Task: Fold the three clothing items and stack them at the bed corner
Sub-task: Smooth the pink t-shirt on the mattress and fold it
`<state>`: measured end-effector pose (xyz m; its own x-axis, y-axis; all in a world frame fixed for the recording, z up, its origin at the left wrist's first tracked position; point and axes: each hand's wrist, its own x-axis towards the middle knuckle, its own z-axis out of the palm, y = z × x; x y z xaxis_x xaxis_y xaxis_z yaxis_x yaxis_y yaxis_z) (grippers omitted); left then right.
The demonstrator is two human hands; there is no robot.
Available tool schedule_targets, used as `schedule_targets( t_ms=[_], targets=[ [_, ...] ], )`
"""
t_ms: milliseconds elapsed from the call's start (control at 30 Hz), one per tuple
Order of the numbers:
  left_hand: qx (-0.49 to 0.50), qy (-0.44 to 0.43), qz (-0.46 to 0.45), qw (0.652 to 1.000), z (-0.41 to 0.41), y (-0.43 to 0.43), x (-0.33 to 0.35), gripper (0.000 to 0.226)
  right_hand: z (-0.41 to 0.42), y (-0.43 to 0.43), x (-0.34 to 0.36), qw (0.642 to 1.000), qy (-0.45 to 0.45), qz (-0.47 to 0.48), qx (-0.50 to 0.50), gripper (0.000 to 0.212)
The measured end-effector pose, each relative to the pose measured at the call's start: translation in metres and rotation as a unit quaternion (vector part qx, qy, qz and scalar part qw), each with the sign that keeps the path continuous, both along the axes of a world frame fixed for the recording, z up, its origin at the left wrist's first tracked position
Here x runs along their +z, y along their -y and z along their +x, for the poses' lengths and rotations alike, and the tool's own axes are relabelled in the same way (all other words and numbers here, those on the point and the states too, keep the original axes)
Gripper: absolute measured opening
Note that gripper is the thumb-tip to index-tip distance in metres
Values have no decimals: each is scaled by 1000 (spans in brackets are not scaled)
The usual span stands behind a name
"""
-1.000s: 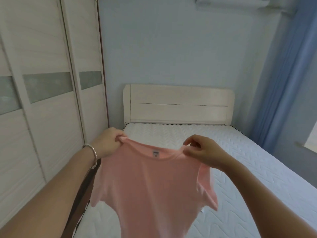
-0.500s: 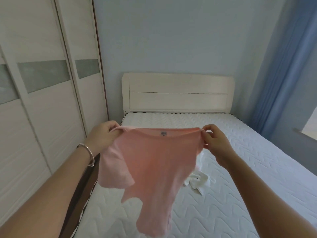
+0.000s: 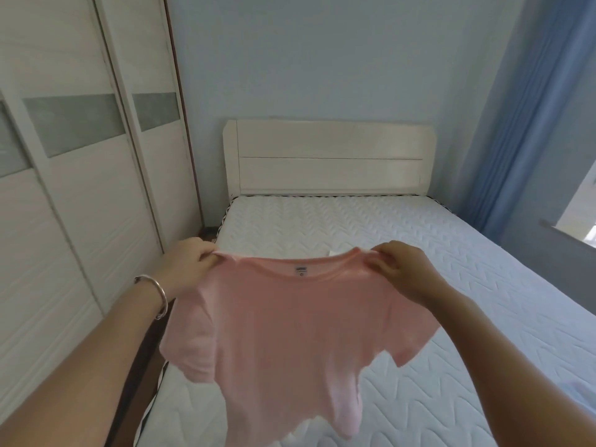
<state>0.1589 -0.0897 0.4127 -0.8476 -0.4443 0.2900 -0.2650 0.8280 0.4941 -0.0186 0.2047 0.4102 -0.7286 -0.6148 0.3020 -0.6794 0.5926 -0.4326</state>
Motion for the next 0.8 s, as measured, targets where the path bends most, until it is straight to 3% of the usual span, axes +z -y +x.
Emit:
schedule_targets(
  t_ms=[67, 200, 367, 533, 800],
  targets=[
    [32, -33, -2, 999, 6, -11, -9, 23, 4, -5, -3, 1000, -18, 10, -3, 19],
    [88, -94, -23, 991, 20, -36, -31, 21, 21, -26, -9, 998, -38, -28, -48, 18],
    [105, -107, -57, 987, 55, -81, -44, 19, 45, -66, -25, 994, -78, -25, -79, 25],
    [115, -145, -104, 977, 96, -128, -55, 29, 78, -107, -43, 994, -39, -76, -74, 27],
    [131, -159, -179, 962, 134, -162, -52, 60, 99, -148, -39, 987, -112, -100, -63, 26]
  ],
)
